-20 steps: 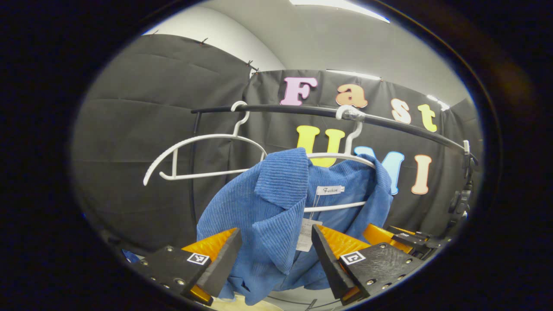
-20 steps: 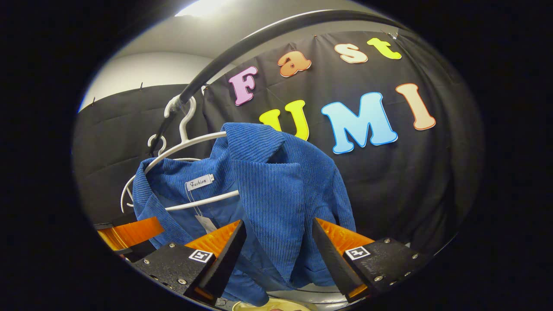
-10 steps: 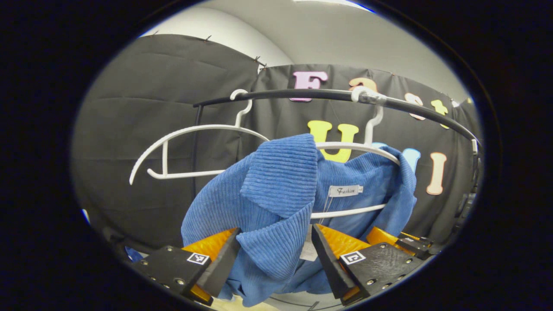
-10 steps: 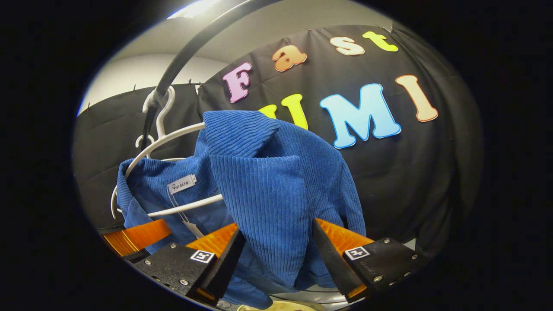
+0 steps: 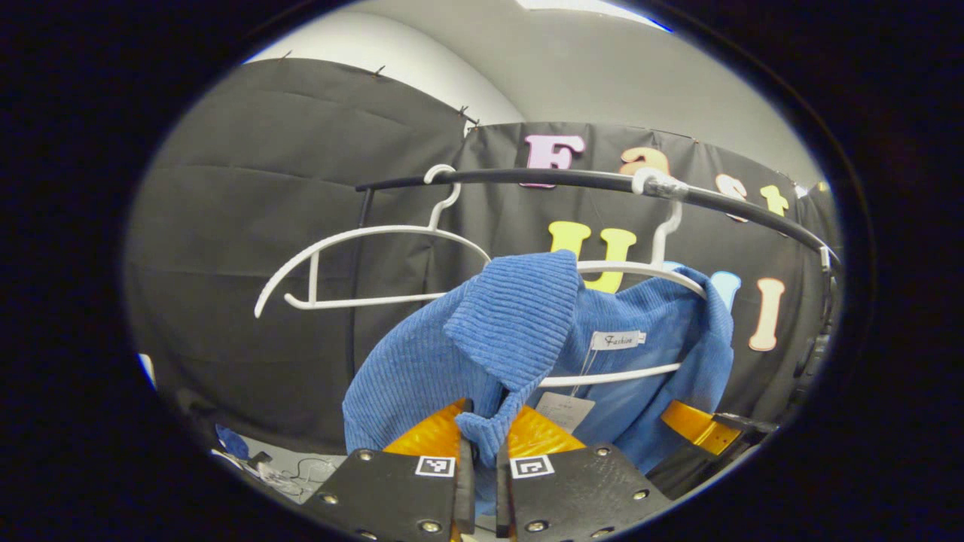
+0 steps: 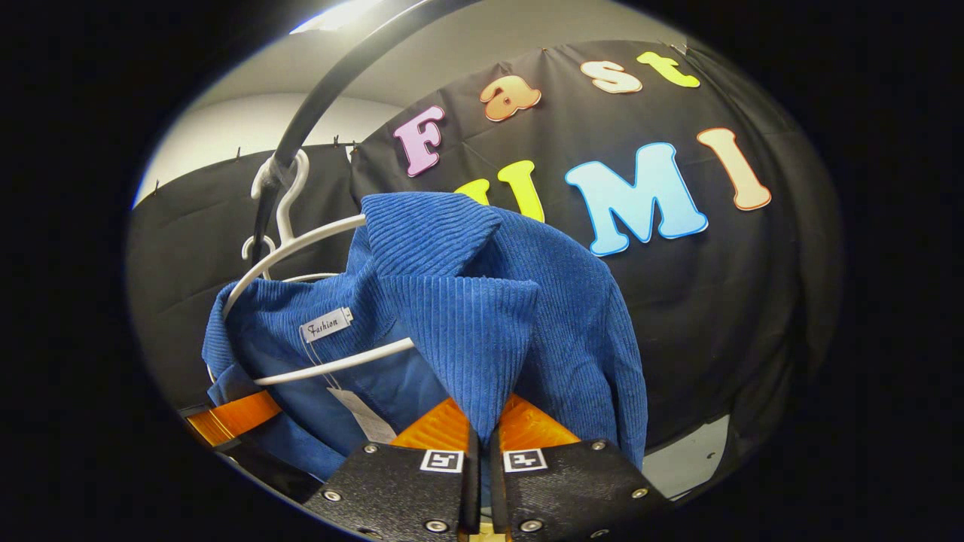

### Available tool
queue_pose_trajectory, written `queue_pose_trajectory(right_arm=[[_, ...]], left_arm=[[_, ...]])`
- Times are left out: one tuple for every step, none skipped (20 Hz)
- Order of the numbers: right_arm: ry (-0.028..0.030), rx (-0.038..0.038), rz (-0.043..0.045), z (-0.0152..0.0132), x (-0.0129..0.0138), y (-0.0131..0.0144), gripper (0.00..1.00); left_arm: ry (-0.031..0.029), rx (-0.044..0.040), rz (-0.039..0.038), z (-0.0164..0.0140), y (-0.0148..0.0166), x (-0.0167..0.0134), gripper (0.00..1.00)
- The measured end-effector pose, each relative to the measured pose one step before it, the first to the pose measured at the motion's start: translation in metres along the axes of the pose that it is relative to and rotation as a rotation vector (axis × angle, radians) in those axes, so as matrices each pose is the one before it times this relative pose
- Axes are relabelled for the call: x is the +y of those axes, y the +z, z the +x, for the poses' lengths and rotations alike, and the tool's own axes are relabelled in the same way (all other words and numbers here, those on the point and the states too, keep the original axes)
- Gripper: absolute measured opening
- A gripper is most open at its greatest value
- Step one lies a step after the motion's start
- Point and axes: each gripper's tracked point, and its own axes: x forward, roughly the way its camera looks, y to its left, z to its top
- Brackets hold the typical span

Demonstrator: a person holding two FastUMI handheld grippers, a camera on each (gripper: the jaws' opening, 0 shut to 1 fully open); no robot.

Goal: Grasp the clothes on the hanger with both hands and then place them into the laundry hamper below.

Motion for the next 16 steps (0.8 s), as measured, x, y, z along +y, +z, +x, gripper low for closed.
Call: queue_pose_trajectory(right_arm=[[0.01641, 0.00260, 0.00583, -0.00121, 0.00168, -0.00072, 0.02], [0.00279, -0.00294, -0.00235, -0.00038, -0.00195, 0.00100, 0.01], [-0.00643, -0.00868, -0.00361, -0.00177, 0.00148, 0.00179, 0.01], [-0.00446, -0.01213, -0.00788, -0.00166, 0.00079, 0.00506, 0.00], [-0.00209, -0.01047, -0.01305, -0.00331, 0.00087, 0.00185, 0.00], [-0.00868, 0.00061, -0.01175, -0.00071, -0.00235, 0.00173, 0.00], [-0.00757, -0.00196, -0.00329, -0.00180, -0.00124, -0.00049, 0.00], [-0.00742, -0.00936, 0.00102, -0.00151, -0.00109, 0.00340, 0.00], [-0.00903, -0.00916, 0.00045, -0.00306, -0.00124, 0.00213, 0.00], [-0.00883, -0.00859, -0.00150, -0.00256, -0.00229, 0.00252, 0.00], [-0.00966, -0.00901, -0.00398, -0.00501, -0.00206, 0.00318, 0.00], [-0.00823, -0.00821, -0.00164, -0.00273, -0.00303, 0.00346, 0.00], [-0.00501, -0.00620, 0.00120, -0.00269, -0.00048, 0.00041, 0.00], [-0.00462, -0.01146, 0.00470, -0.00135, -0.00134, 0.00416, 0.00], [-0.00698, -0.01298, 0.00142, -0.00067, -0.00177, 0.00545, 0.00], [-0.00917, -0.01626, -0.00152, 0.00033, -0.00289, 0.00569, 0.00]], left_arm=[[0.00152, -0.00656, -0.00689, -0.00365, 0.00148, 0.00444, 0.12], [-0.03675, 0.00628, -0.02228, -0.00241, -0.00083, -0.00308, 0.02], [-0.02953, 0.02029, -0.01468, -0.00290, -0.00234, -0.00182, 0.01], [-0.02145, 0.00423, -0.01008, -0.00077, 0.00083, 0.00016, 0.01], [-0.02632, 0.00124, -0.00753, -0.00092, 0.00193, -0.00174, 0.02], [-0.01325, -0.00072, -0.00843, -0.00224, 0.00128, -0.00041, 0.02], [-0.01671, -0.00029, -0.01061, -0.00442, 0.00075, -0.00277, 0.02], [-0.01043, -0.00361, -0.00936, -0.00551, 0.00196, -0.00059, 0.02], [-0.00697, -0.00347, -0.00390, -0.00436, 0.00276, -0.00107, 0.02], [-0.00680, -0.00789, 0.00133, -0.00437, 0.00302, -0.00118, 0.02], [-0.00589, -0.00739, 0.00394, -0.00327, 0.00406, -0.00070, 0.02], [-0.00640, -0.00657, 0.00303, -0.00328, 0.00368, -0.00071, 0.02], [-0.00367, -0.00672, 0.00014, -0.00337, 0.00380, -0.00128, 0.02], [-0.00553, -0.00550, -0.00159, -0.00341, 0.00358, -0.00062, 0.02], [-0.00213, -0.00488, -0.00235, -0.00237, 0.00415, 0.00058, 0.02], [-0.00172, -0.00584, 0.00005, -0.00274, 0.00429, 0.00019, 0.02]])
